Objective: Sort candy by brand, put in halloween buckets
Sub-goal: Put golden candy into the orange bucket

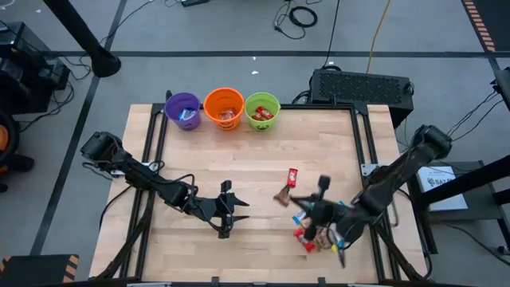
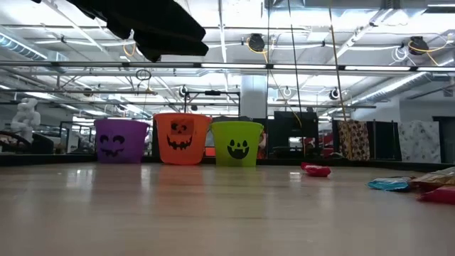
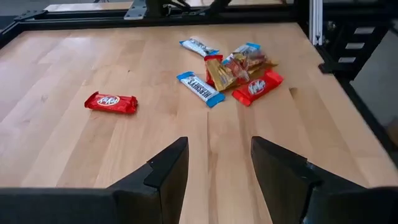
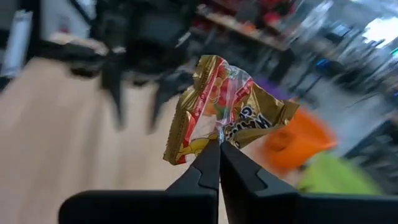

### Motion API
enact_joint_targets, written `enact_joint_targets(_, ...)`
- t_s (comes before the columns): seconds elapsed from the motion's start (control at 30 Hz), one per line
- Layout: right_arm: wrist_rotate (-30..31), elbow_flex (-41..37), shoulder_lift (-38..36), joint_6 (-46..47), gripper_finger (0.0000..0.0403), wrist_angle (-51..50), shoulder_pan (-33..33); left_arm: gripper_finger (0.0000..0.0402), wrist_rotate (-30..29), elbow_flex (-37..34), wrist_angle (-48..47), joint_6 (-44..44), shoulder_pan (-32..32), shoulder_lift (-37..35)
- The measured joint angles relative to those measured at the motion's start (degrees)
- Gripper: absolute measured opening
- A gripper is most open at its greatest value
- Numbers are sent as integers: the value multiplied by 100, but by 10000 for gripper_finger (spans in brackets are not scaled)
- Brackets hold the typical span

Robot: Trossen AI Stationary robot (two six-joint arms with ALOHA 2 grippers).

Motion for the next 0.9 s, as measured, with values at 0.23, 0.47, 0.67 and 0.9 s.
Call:
enact_joint_targets(0.23,238,1,-388,-2242,0,-886,38,183,84,0,914,34,-22,2)
enact_joint_targets(0.47,868,-1,148,-5192,0,-1070,232,183,118,0,1051,-13,-48,2)
enact_joint_targets(0.67,1433,-5,449,-6544,0,-661,210,183,131,0,1126,-9,-98,2)
enact_joint_targets(0.9,1444,-3,431,-6574,0,-348,142,183,131,0,1106,27,-96,2)
